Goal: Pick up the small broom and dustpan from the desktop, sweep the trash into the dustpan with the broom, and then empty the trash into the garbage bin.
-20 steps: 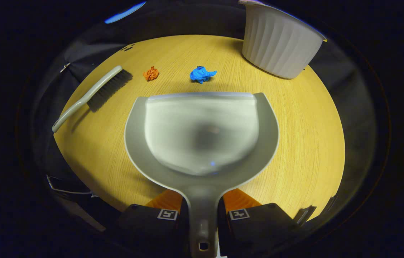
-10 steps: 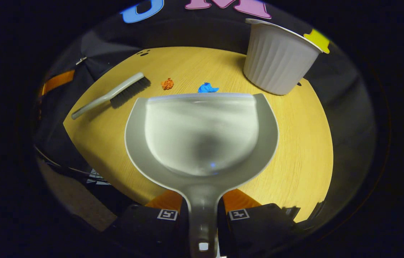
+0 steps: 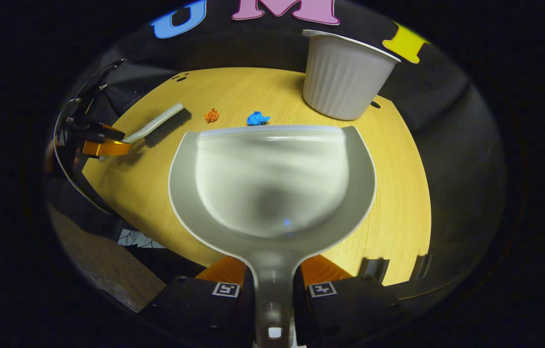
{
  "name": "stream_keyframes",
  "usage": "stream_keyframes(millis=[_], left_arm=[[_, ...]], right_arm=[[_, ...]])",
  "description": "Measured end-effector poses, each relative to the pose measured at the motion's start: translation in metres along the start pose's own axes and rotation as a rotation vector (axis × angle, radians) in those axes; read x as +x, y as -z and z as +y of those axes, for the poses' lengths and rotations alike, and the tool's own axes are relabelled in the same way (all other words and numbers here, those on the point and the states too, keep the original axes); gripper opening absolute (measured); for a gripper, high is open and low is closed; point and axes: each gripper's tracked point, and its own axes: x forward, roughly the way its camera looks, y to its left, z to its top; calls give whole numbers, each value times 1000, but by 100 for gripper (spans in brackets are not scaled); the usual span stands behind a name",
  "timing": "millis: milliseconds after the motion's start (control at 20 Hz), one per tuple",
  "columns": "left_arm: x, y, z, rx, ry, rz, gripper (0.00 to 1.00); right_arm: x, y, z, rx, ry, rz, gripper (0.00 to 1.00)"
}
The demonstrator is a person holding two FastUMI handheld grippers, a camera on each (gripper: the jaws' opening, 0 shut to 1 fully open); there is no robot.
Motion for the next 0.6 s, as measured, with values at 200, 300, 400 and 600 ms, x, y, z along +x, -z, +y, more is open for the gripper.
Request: stream_keyframes(millis=[200,300,400,600], left_arm=[[21,1,-4,12,23,63,86],[27,-1,-3,7,30,81,83],[34,-2,-3,13,34,100,78],[41,-2,-3,35,31,127,53]], right_arm=[[-5,12,-4,19,6,20,37],[-7,16,-4,20,8,27,39],[-7,19,-4,16,7,33,37],[-9,18,-4,-13,2,43,37]])
